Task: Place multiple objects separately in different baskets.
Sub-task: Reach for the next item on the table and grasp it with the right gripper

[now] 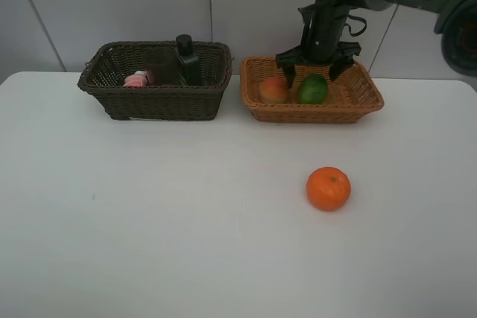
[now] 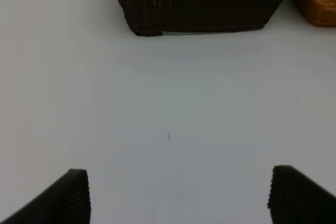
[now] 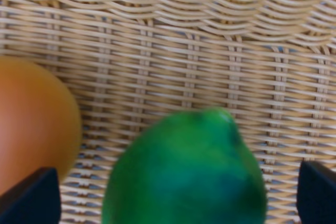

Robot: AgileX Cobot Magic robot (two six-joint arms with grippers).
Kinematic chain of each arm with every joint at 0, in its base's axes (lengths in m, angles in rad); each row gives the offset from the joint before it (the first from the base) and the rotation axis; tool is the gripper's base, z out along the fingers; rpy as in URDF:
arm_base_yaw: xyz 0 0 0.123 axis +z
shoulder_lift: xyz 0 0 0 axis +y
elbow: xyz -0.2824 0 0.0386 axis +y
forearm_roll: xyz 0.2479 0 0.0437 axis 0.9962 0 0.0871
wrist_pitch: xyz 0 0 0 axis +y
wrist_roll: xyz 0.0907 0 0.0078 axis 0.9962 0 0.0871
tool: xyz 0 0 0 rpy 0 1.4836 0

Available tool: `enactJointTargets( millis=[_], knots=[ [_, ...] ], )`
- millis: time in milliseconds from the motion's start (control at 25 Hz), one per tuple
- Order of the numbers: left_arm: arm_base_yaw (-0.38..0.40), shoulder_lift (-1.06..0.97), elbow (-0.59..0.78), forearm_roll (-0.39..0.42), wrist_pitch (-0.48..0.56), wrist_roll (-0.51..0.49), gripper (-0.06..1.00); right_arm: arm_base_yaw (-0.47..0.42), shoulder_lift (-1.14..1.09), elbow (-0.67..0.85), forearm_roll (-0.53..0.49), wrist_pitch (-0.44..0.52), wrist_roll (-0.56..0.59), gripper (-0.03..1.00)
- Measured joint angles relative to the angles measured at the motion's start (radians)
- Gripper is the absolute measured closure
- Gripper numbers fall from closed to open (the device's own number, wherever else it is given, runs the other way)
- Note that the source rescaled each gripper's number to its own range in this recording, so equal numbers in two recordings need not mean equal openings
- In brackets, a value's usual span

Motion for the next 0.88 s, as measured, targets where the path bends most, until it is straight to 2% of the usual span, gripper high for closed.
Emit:
enactJointTargets(
  millis=[440, 680, 880],
  knots=[
    [0.0, 0.0, 0.0, 0.0, 0.0, 0.0, 0.05, 0.0, -0.105, -0.005, 0.009, 0.107, -0.061, -0.03],
    [0.0, 0.0, 0.0, 0.0, 0.0, 0.0, 0.05, 0.006, -0.203, -0.005, 0.066, 0.113, -0.085, -0.03],
    [0.0, 0.0, 0.0, 0.0, 0.0, 0.0, 0.05, 0.053, -0.322, -0.005, 0.08, 0.115, -0.109, -0.03]
  ],
)
